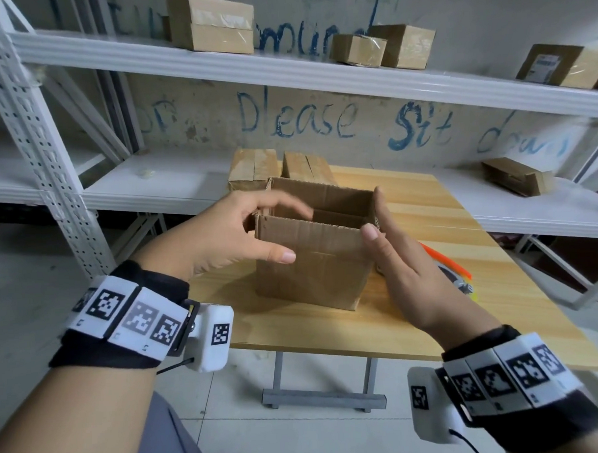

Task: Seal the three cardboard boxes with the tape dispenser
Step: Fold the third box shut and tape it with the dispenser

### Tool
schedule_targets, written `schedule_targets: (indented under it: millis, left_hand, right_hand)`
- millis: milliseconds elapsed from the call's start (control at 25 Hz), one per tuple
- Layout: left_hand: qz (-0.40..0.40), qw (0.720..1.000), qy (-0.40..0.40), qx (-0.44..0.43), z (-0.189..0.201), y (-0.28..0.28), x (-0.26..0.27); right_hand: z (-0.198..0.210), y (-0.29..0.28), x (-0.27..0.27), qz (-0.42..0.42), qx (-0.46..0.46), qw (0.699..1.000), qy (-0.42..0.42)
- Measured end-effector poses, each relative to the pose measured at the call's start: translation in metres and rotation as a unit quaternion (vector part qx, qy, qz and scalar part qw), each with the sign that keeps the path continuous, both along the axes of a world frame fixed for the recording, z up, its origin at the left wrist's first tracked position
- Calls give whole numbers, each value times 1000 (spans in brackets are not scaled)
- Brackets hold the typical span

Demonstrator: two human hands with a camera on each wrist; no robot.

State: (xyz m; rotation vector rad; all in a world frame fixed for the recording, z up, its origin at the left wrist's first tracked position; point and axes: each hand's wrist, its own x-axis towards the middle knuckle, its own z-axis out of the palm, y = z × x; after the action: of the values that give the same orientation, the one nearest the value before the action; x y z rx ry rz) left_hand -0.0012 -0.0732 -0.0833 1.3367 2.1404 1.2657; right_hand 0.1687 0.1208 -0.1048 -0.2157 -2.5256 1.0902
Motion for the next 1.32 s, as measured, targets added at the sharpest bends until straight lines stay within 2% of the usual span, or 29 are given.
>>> schedule_targets:
  millis: [200, 360, 560, 760, 920, 1120, 1320]
  left_hand:
    - [71, 996, -7, -49, -13, 5, -10]
    - [48, 998, -32, -2, -11, 6, -7]
    - [62, 996, 37, -60, -3, 5, -2]
    - [74, 996, 37, -34, -2, 10, -2]
    - [86, 993, 73, -38, -7, 14, -5]
    - [102, 993, 41, 35, -10, 18, -7]
    - [86, 994, 55, 45, -16, 18, -10]
  right_hand:
    - [-9, 8, -5, 14, 25, 1000, 5]
    - [-12, 10, -8, 27, 31, 999, 26]
    - [-9, 10, -8, 9, -2, 999, 34]
    - [-7, 13, -5, -35, -14, 999, 18]
    - [-9, 13, -5, -32, -16, 999, 23]
    - [-9, 12, -5, -34, -36, 999, 18]
    - [-10, 11, -3, -30, -5, 1000, 8]
